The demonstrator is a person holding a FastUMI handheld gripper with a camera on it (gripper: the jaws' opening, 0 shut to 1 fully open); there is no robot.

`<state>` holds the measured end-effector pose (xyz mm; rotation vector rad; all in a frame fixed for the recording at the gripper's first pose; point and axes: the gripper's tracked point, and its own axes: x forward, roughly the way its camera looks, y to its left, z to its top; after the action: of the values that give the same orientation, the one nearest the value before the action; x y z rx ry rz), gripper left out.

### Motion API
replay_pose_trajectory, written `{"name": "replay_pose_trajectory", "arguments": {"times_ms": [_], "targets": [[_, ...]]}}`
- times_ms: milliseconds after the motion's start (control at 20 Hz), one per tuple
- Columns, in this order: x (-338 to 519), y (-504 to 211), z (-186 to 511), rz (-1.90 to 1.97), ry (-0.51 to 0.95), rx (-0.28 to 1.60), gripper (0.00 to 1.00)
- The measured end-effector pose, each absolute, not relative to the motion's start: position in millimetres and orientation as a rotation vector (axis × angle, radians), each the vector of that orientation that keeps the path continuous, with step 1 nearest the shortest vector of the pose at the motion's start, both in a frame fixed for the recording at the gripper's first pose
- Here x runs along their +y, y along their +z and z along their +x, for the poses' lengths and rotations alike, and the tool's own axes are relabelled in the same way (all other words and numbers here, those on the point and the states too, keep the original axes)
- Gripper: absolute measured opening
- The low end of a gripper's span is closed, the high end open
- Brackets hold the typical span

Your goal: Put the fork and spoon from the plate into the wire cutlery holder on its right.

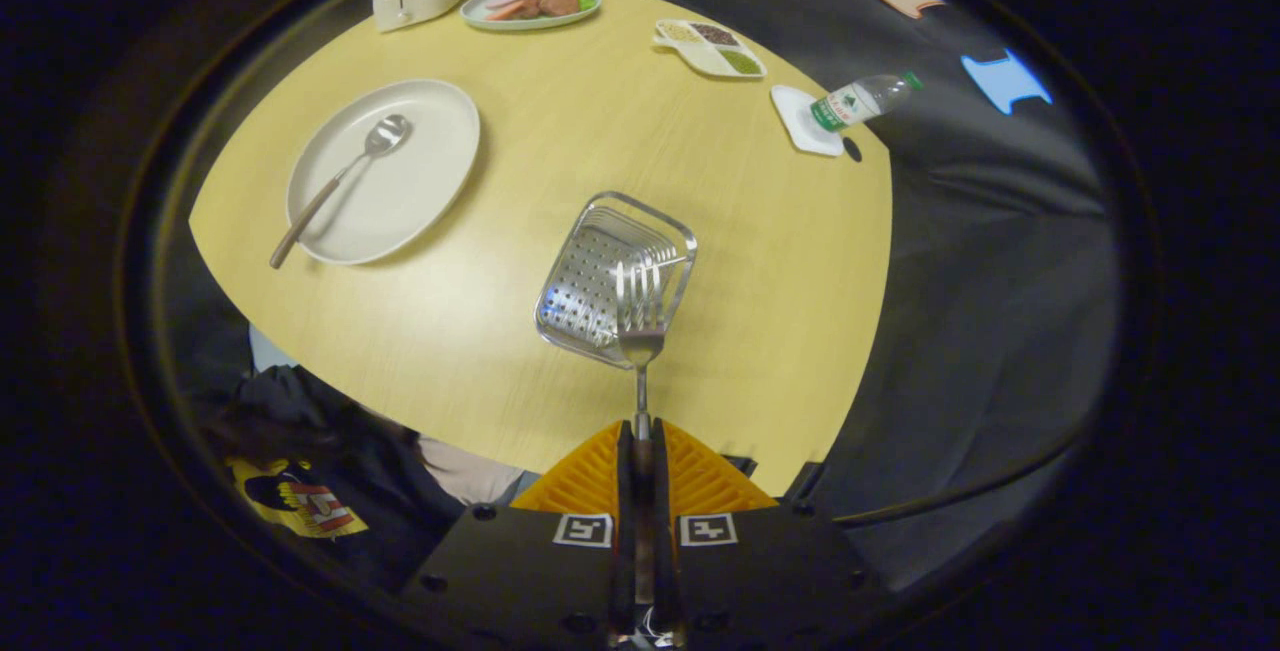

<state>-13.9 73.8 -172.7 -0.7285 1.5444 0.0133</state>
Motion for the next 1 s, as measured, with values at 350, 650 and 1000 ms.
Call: {"name": "replay_pose_trajectory", "arguments": {"times_ms": [350,650,1000], "targets": [[77.5,-189.2,-13.3,-0.813,0.072,1.653,0.11],[77.5,-196.5,-5.1,-0.794,0.066,1.673,0.20],[79.9,-187.8,2.7,-0.660,0.050,1.594,0.48]]}}
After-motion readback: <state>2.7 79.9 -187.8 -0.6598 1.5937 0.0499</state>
